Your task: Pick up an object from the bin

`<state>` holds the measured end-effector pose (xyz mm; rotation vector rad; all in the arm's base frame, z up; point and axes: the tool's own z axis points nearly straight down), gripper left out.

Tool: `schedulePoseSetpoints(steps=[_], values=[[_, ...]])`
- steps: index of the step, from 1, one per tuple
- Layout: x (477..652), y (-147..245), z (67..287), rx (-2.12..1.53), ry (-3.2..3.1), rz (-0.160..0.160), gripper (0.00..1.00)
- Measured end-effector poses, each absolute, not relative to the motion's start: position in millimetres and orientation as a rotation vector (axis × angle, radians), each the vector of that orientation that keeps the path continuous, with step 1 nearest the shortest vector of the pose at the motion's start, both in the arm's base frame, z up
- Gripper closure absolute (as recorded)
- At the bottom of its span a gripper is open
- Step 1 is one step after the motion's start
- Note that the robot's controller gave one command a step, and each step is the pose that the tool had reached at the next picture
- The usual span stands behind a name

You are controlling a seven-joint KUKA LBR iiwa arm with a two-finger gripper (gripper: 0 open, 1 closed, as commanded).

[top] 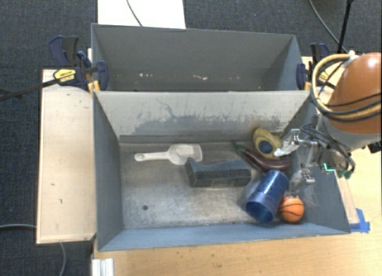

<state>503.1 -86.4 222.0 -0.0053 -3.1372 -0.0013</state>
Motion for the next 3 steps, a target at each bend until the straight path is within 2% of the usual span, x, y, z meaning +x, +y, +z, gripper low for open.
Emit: schedulePoseSetpoints(steps=[1, 2, 3], values=[[504.7, -86.1, 225.4, -0.001, -3.145, 0.000, 0.00], [506.4, -81.4, 125.3, -0.617, -3.115, -0.015, 1.00], [506.4, -81.6, 125.3, -0.614, -3.116, -0.014, 1.00]])
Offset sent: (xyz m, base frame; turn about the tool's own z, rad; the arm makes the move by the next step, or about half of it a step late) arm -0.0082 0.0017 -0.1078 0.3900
